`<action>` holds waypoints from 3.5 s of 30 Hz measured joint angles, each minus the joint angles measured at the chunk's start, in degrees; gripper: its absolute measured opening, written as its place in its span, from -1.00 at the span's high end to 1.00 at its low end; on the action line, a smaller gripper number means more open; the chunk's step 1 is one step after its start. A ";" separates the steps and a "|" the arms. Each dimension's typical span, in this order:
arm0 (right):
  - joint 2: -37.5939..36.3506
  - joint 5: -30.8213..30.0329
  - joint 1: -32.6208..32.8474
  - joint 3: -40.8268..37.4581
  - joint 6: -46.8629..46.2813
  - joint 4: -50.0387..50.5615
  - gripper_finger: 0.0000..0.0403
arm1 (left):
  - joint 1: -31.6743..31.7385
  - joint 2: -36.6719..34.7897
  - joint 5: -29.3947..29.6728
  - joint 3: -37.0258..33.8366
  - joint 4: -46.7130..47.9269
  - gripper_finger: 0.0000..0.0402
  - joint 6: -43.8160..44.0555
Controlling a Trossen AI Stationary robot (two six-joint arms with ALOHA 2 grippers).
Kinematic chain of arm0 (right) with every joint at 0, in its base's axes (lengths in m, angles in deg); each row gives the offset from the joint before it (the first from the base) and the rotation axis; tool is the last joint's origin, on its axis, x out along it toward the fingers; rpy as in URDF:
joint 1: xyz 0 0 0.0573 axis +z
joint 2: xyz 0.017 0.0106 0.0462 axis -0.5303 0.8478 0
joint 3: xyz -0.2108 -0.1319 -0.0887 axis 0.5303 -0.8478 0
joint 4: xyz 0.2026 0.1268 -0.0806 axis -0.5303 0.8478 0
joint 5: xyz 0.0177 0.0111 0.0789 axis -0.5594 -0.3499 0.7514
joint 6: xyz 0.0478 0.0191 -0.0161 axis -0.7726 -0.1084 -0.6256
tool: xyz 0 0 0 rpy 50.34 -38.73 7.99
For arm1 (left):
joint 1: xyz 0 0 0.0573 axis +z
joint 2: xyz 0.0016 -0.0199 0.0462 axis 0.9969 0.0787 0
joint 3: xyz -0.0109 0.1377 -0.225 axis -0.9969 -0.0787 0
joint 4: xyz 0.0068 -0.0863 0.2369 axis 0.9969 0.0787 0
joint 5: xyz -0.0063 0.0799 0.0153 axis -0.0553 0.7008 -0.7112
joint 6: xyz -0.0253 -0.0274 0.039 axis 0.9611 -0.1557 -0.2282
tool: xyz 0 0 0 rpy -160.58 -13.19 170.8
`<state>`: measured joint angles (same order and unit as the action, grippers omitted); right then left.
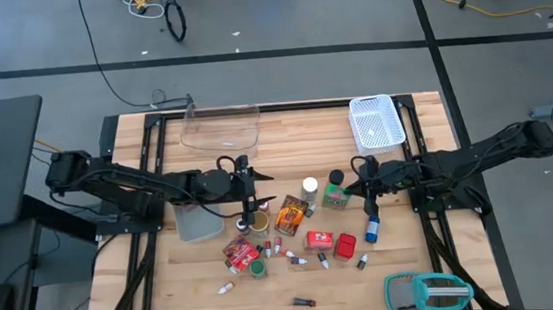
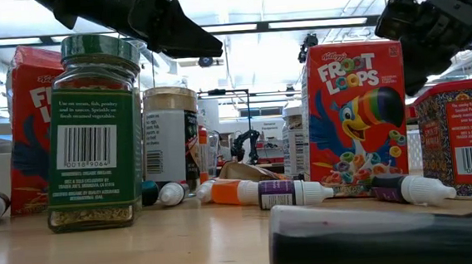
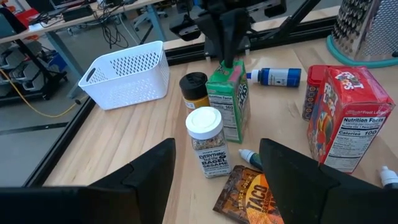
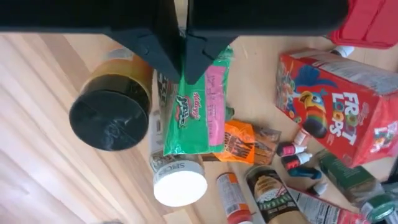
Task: Pick & Place Kitchen Items
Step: Put the green cereal box into the gray bin
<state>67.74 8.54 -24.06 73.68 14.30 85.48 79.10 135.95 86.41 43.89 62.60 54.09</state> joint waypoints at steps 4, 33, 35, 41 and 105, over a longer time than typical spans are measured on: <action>0.17 2.68 0.00 -0.19 2.63 -4.74 0.90 | 0.00 0.00 0.00 0.01 0.00 -0.21 0.02; 20.32 7.50 -0.10 24.85 19.68 -5.55 0.92 | -0.04 -0.02 0.00 5.20 1.59 -0.21 -0.44; 23.21 8.08 -0.11 27.41 19.83 -5.41 0.91 | -0.04 -0.02 -0.05 7.82 5.71 -0.21 0.07; 31.45 8.04 -1.25 34.42 16.63 -4.50 0.93 | -0.04 -0.02 -1.64 13.79 16.14 -0.21 5.39; 38.00 1.81 -3.74 38.67 25.91 -10.55 -0.08 | 0.00 -11.24 2.03 14.77 40.33 0.94 21.36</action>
<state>105.75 10.34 -27.80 112.36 40.21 74.93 79.10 124.71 88.44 58.66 102.92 75.45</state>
